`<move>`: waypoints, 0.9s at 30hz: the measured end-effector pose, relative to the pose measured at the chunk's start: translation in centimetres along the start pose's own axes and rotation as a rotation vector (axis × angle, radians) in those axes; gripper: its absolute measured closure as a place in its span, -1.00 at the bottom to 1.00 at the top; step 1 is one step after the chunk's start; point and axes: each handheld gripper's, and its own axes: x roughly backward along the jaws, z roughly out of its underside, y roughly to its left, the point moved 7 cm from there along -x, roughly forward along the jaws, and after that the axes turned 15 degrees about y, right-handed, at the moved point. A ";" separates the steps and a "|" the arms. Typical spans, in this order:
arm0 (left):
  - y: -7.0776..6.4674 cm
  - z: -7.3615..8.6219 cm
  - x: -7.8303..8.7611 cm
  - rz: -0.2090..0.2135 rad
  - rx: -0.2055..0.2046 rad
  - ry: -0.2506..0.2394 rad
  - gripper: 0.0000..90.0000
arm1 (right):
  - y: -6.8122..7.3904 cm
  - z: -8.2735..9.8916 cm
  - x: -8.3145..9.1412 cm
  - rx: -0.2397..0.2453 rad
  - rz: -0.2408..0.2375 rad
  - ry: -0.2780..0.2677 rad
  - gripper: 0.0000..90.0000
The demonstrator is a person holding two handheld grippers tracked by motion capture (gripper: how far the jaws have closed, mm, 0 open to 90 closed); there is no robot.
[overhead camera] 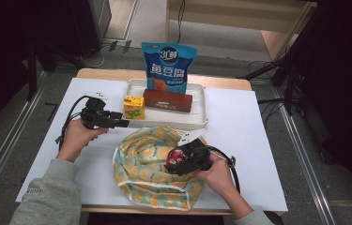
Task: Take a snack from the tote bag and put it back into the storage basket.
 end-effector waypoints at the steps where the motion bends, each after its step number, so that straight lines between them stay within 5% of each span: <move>1: 0.0 0.0 0.0 0.000 -0.001 -0.001 -0.16 | 0.0 -0.1 0.1 -0.003 0.000 -0.001 -0.44; 27: -0.1 0.3 0.3 0.000 0.003 -0.005 -0.16 | -1.6 -1.7 2.1 -0.015 0.019 -0.049 -0.44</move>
